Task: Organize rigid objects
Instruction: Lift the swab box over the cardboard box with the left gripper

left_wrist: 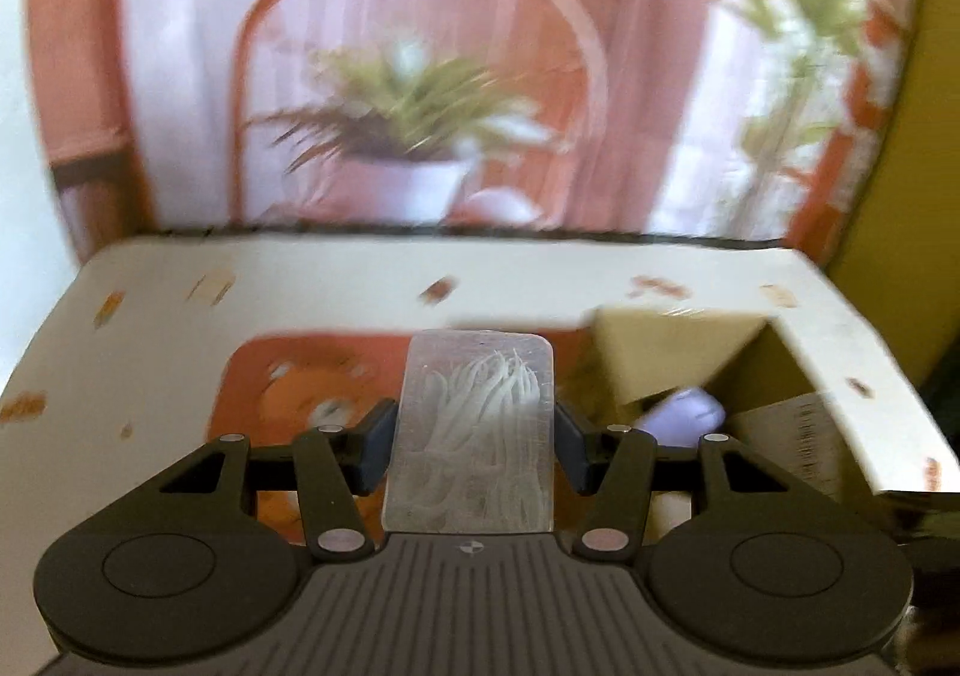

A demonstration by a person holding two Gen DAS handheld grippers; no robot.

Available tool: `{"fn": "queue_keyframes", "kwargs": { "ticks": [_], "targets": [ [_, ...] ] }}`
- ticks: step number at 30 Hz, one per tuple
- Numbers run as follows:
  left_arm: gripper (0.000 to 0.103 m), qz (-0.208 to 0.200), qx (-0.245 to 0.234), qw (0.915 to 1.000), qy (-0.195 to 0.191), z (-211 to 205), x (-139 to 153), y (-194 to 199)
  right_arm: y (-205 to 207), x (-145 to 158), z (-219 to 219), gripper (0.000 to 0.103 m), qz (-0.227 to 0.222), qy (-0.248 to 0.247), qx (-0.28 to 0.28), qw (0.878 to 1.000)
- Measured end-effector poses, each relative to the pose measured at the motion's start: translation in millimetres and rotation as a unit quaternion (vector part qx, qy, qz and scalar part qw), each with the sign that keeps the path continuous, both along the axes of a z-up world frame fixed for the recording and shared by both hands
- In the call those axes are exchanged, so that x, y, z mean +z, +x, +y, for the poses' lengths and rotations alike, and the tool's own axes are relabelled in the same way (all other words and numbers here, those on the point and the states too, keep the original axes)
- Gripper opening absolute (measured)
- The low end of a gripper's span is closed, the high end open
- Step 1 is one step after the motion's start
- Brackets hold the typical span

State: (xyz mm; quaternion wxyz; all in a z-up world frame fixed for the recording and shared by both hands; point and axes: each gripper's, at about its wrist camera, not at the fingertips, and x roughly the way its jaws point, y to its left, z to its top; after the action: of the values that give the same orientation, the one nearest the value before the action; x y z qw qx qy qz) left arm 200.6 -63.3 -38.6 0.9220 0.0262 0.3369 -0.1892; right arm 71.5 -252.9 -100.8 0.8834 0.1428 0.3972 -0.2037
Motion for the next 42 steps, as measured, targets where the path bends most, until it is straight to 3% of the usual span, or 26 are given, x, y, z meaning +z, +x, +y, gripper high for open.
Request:
{"fn": "queue_keyframes", "kwargs": {
  "ticks": [5, 12, 27, 32, 34, 36, 42],
  "targets": [
    [0.058, -0.013, -0.082, 0.9965, -0.008, -39, 13, -8, 0, 0, 0, 0.029, 0.000, 0.000, -0.001, 1.000],
    [0.058, 0.012, -0.149, 0.9888, 0.002, -80, -5, -9, 0, 1, -1, 0.029, 0.000, 0.000, 0.000, 1.000],
    [0.058, 0.076, -0.168, 0.9823, 0.034, -105, -37, 13, -1, 1, -2, 0.029, -0.001, 0.001, -0.001, 1.000],
    [0.058, 0.077, -0.169, 0.9816, 0.046, -107, -41, 15, 0, 1, -2, 0.029, -0.001, 0.001, 0.000, 1.000],
    [0.061, 0.071, -0.173, 0.9814, 0.043, -107, -39, 12, 0, 1, -2, 0.029, -0.001, 0.000, 0.000, 1.000],
    [0.071, 0.064, -0.175, 0.9818, 0.036, -105, -36, 10, 0, 1, -2, 0.029, -0.001, 0.000, 0.000, 1.000],
    [0.080, 0.032, -0.158, 0.9865, 0.030, -96, -24, 3, 1, 2, -1, 0.029, -0.001, 0.000, 0.000, 1.000]
  ]
}}
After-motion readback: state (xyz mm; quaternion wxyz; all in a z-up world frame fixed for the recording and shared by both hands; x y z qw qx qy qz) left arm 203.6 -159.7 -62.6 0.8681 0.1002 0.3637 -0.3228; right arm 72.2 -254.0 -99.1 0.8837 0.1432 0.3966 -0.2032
